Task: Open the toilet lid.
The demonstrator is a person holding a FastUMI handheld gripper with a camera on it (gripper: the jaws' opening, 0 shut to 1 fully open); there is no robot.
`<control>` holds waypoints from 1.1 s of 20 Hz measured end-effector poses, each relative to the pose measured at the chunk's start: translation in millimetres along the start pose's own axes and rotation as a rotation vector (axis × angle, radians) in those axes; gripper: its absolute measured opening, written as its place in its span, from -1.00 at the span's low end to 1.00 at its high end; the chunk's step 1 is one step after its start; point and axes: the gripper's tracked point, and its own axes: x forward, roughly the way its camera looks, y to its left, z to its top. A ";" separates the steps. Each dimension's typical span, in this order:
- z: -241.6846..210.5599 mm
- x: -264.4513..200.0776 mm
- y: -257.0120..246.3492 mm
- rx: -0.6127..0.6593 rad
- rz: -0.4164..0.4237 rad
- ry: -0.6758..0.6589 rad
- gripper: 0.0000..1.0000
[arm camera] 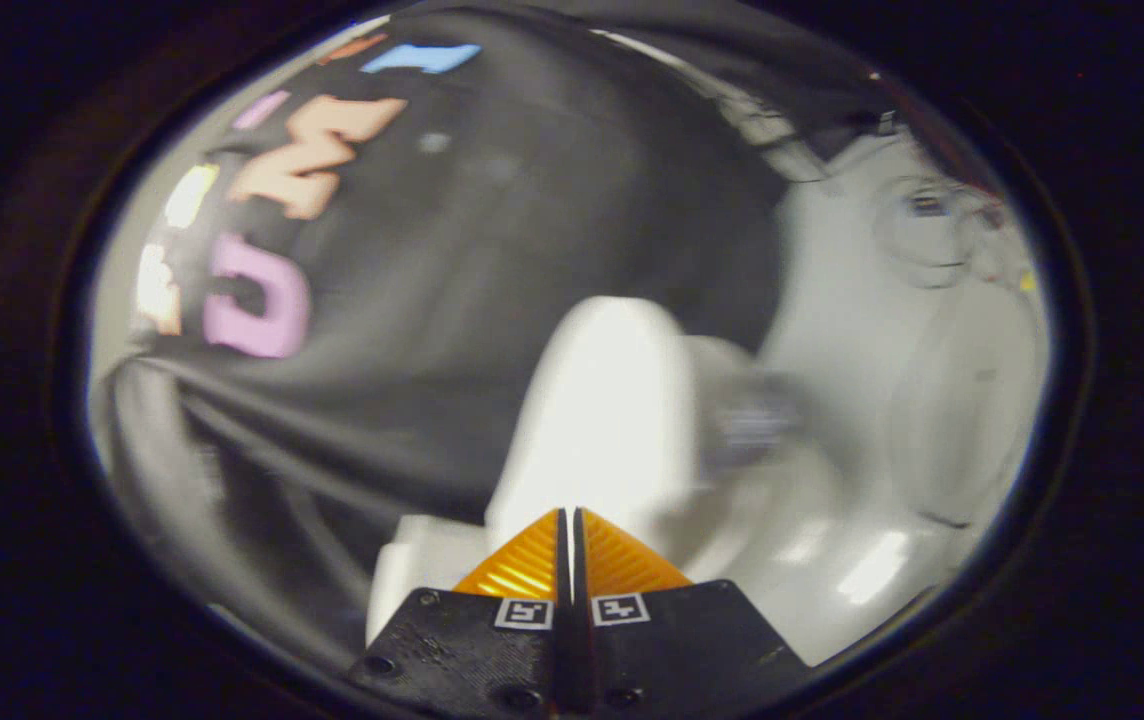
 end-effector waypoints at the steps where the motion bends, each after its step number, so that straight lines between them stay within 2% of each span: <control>1: -1.6 20.6 25.2 -0.004 0.003 -0.012 -1.00; 4: -33.7 66.7 81.6 -0.083 0.009 0.058 -1.00; 8: -54.9 102.0 113.3 -0.097 0.033 0.094 -1.00; 11: -66.9 95.0 111.0 -0.060 0.048 0.074 -1.00; 16: -56.4 78.4 84.5 -0.031 0.004 0.027 -1.00; 20: -27.3 61.7 47.7 0.011 -0.065 -0.049 -1.00; 22: -8.4 49.7 18.6 0.051 -0.137 -0.110 -1.00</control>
